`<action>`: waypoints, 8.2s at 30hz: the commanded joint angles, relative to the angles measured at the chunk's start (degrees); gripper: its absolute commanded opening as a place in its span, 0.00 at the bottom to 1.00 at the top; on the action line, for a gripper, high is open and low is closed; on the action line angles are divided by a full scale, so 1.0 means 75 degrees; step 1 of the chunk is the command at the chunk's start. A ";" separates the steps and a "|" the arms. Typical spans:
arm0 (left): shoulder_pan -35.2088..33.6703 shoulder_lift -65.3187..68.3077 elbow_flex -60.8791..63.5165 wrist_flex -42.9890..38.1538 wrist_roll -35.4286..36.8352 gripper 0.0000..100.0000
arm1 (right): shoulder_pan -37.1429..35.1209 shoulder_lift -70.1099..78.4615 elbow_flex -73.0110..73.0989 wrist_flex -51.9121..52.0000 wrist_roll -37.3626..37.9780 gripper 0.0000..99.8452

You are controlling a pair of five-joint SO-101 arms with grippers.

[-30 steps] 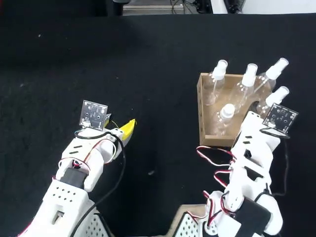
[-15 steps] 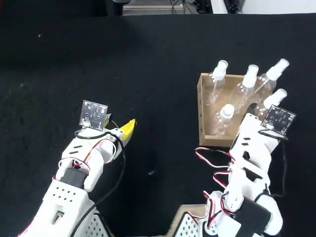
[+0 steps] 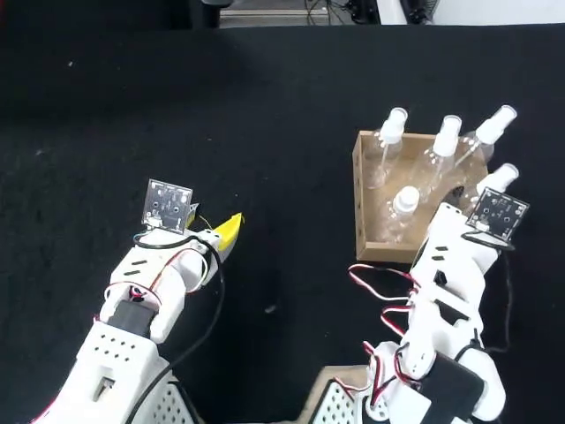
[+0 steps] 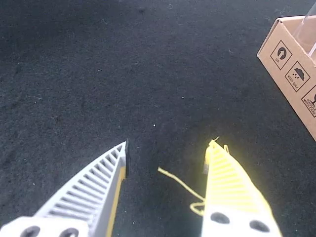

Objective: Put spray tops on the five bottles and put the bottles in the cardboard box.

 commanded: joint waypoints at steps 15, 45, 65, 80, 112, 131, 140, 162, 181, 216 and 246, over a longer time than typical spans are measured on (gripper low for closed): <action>0.0041 -0.0117 -0.0029 -0.0152 -0.0023 0.24 | -0.0059 0.0041 -0.0018 -0.0188 0.0059 0.17; 0.0041 -0.0117 -0.0029 -0.0188 -0.0023 0.24 | -0.0012 -0.0955 0.0627 -0.0188 0.0059 0.24; 0.0041 -0.0117 -0.0029 -0.0152 -0.0023 0.24 | 0.0738 -0.6042 0.1272 0.4149 0.0035 0.24; 0.0041 -0.0117 -0.0018 -0.0141 -0.0012 0.24 | 0.0352 -1.1868 0.1811 0.9495 0.0059 0.16; 0.0064 -0.0610 -0.0088 0.0949 -0.0023 0.03 | -0.1594 -1.1528 0.0510 1.4336 0.0996 0.01; 0.0006 -0.4278 0.1330 0.1664 -0.0035 0.03 | -0.7080 -1.1528 0.1014 1.4605 -0.0234 0.01; -0.2467 -0.4302 0.1330 0.3927 -0.0035 0.03 | -0.5873 -1.1399 0.1846 1.4324 -0.0223 0.01; -0.2667 -0.4278 0.1330 0.7244 0.0000 0.03 | -0.5029 -1.1716 0.1834 1.4500 -0.0223 0.01; -0.1764 -0.4560 0.1319 0.7244 0.0012 0.03 | -0.5052 -1.1739 0.1823 1.4511 -0.0223 0.01; -0.1776 -0.4560 0.1319 0.7244 0.0012 0.03 | -0.5052 -1.1739 0.1823 1.4511 -0.0223 0.01; -0.1776 -0.4560 0.1319 0.7244 0.0012 0.03 | -0.5052 -1.1739 0.1823 1.4511 -0.0223 0.01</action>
